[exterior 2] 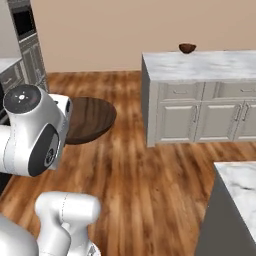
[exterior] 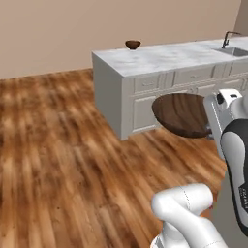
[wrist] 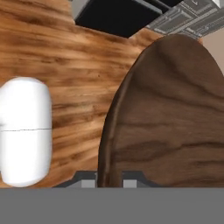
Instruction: Pick up the bowls from the cabinet and place each bowl in front of a stool on the dining counter.
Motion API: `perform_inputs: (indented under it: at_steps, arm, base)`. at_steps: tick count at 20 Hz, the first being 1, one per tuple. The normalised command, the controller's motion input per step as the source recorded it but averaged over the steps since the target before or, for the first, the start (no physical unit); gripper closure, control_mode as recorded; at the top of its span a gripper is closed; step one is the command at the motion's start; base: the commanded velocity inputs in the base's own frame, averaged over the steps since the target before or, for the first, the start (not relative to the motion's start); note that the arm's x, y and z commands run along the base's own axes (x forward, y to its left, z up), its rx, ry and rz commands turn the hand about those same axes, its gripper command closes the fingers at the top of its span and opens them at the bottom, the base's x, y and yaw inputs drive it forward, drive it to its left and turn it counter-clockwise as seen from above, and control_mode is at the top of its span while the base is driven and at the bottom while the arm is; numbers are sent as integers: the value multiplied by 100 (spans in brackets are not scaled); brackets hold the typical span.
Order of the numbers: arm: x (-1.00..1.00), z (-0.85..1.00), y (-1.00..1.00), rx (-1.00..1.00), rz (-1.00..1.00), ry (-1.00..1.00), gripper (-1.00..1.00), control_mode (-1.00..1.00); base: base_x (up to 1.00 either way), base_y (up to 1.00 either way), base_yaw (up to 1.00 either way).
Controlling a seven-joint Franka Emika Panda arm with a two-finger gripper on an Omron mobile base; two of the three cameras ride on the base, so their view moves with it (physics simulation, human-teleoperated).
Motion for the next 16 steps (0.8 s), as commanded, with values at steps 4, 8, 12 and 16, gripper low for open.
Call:
perform_inputs:
  at_steps: [4,8,12,16]
  arm:
    - [0,0,0,0,0,0,100,100]
    - [0,0,0,0,0,0,100,100]
    - [0,0,0,0,0,0,100,100]
    - [0,0,0,0,0,0,100,100]
  base:
    - [100,3,0]
    - [100,7,0]
    - [100,16,0]
    - [100,25,0]
